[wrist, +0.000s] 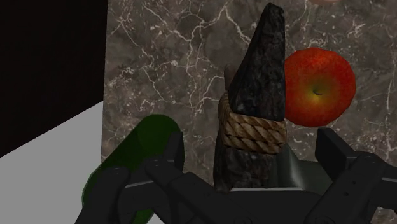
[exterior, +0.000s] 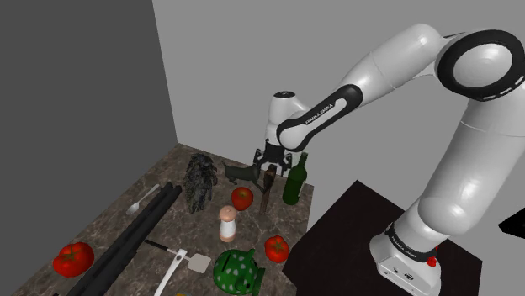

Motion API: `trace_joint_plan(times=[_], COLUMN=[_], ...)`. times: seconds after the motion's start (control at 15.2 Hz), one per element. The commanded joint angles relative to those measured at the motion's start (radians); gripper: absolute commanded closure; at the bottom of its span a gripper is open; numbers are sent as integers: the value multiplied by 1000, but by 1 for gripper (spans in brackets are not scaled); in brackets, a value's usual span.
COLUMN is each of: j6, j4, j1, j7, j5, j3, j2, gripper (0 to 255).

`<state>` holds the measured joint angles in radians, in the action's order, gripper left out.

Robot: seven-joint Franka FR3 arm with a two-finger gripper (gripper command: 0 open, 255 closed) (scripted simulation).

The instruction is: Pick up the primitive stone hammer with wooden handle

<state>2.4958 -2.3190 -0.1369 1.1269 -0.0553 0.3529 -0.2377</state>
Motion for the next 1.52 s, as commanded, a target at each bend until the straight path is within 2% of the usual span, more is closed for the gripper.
trace_joint_plan(times=[0.0,0.26,0.33,0.92,1.45], j6=[28,58,58,58,-38], j4=[1,1,1,1,6], j1=[5,12,12,12,-6], j7=[12,23,23,23,-11], j5=[-17,-34,-34,-35,19], j3=[-7,-17,-17,-17,9], j2=[-30,-62,-62,-62,36], gripper=[0,0,255,255,255])
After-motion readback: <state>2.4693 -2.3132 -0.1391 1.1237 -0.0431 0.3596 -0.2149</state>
